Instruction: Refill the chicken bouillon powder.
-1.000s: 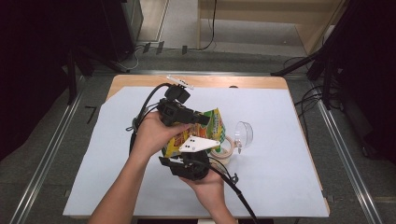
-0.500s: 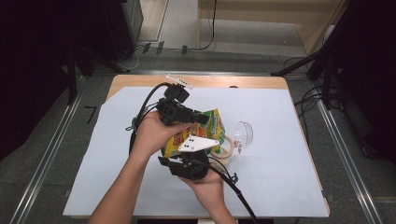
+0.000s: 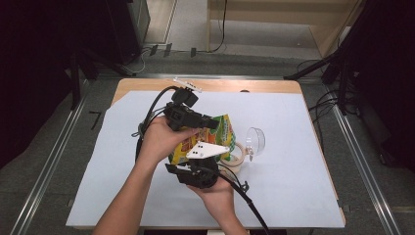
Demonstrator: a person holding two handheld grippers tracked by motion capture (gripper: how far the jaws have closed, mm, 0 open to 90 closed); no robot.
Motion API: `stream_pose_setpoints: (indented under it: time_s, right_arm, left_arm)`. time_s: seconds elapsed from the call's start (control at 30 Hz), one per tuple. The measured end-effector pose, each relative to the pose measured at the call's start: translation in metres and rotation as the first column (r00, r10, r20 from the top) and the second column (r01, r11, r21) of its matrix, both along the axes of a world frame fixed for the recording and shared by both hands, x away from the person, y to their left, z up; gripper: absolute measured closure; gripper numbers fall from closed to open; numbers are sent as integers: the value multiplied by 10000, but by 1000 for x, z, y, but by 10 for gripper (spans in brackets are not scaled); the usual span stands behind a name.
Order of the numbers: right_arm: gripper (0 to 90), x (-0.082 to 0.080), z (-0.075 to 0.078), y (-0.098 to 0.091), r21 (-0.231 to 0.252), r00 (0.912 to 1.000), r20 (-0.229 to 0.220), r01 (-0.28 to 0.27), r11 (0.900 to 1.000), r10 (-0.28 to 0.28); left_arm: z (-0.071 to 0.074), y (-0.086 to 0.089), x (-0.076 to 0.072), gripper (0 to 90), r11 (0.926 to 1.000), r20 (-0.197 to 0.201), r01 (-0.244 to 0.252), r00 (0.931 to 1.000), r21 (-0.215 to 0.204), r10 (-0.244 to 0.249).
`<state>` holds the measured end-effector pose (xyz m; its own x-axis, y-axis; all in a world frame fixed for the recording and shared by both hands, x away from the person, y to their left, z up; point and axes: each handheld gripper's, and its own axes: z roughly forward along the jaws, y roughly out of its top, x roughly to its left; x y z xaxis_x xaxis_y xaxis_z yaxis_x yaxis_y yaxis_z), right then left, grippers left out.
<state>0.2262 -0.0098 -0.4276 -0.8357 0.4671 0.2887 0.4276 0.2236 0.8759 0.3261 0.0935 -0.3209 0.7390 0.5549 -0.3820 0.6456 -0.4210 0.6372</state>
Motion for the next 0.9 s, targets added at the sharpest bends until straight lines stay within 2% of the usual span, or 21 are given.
stream_pose_setpoints:
  time_s: [0.9]
  right_arm:
    - [704,-1,3,1,-184,10000,-93,16,9998,-18]
  left_arm:
    - [1,0,1,782,10000,-46,9,10000,10,-9]
